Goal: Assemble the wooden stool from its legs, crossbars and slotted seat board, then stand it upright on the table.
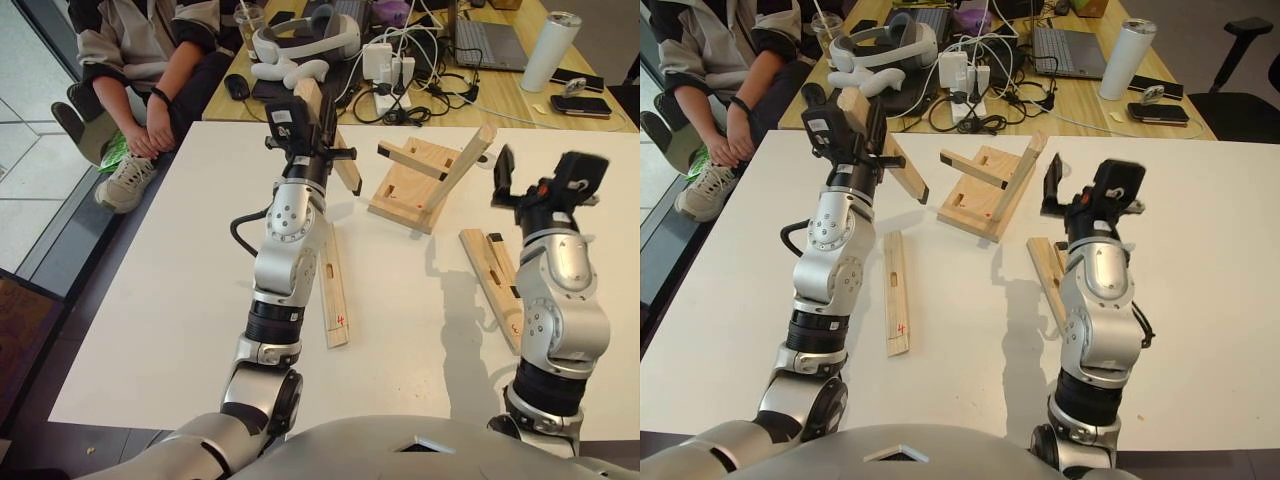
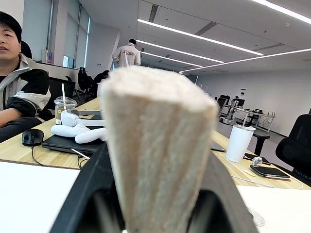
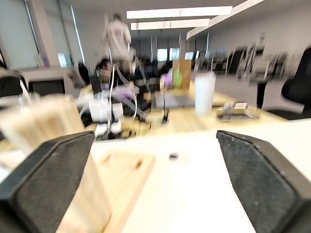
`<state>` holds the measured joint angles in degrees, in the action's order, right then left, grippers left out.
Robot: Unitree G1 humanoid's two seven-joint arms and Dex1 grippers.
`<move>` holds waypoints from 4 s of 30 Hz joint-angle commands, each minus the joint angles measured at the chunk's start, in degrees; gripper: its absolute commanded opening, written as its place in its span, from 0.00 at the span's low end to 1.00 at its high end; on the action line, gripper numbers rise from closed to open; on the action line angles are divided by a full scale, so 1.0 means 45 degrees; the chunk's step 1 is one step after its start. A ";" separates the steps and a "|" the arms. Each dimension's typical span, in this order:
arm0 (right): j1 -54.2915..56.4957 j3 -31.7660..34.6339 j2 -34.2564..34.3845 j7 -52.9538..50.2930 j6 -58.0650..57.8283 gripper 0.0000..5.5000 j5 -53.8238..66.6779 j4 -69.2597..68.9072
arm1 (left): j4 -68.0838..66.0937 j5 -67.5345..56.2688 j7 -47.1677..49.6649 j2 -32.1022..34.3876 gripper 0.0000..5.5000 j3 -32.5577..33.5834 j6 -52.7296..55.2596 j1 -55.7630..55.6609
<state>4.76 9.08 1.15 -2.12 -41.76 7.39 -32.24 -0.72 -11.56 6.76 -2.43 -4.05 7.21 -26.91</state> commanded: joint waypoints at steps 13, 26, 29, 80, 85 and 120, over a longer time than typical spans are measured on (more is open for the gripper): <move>-0.0032 -0.0303 0.0630 -0.0320 -0.2808 0.84 0.0659 0.0281 | -0.3504 -0.1919 -0.0624 -0.1536 0.18 0.2652 -0.0816 -0.1581; -0.0141 -0.0847 0.0632 -0.0121 -0.2652 0.84 0.0718 0.0298 | -0.4366 -0.2714 -0.1341 -0.1960 0.18 0.2904 -0.1450 -0.2411; -0.0148 -0.0892 0.0582 -0.0027 -0.2674 0.84 0.0752 0.0324 | -0.4713 -0.2721 -0.1410 -0.2084 0.18 0.2862 -0.1705 -0.2602; -0.3047 -0.3321 -0.3504 0.6019 0.1903 0.84 0.6533 -0.1832 | -0.8426 -0.1221 -0.4246 -0.0930 0.18 0.2346 -0.3495 -0.3341; -0.3205 -0.3532 -0.3407 0.5837 0.2115 0.84 0.6389 -0.1858 | -0.7608 -0.1544 -0.4063 -0.1401 0.18 0.2386 -0.2886 -0.3087; -0.2847 -0.4332 -0.3156 0.5428 0.3228 0.84 0.5630 -0.1664 | -0.5606 0.0760 -0.3468 0.0780 0.18 0.1009 0.0290 -0.1386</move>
<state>-7.81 -10.08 -13.22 22.78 -28.03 33.22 -39.74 -29.77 -12.56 -10.73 -2.14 2.31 0.66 -38.74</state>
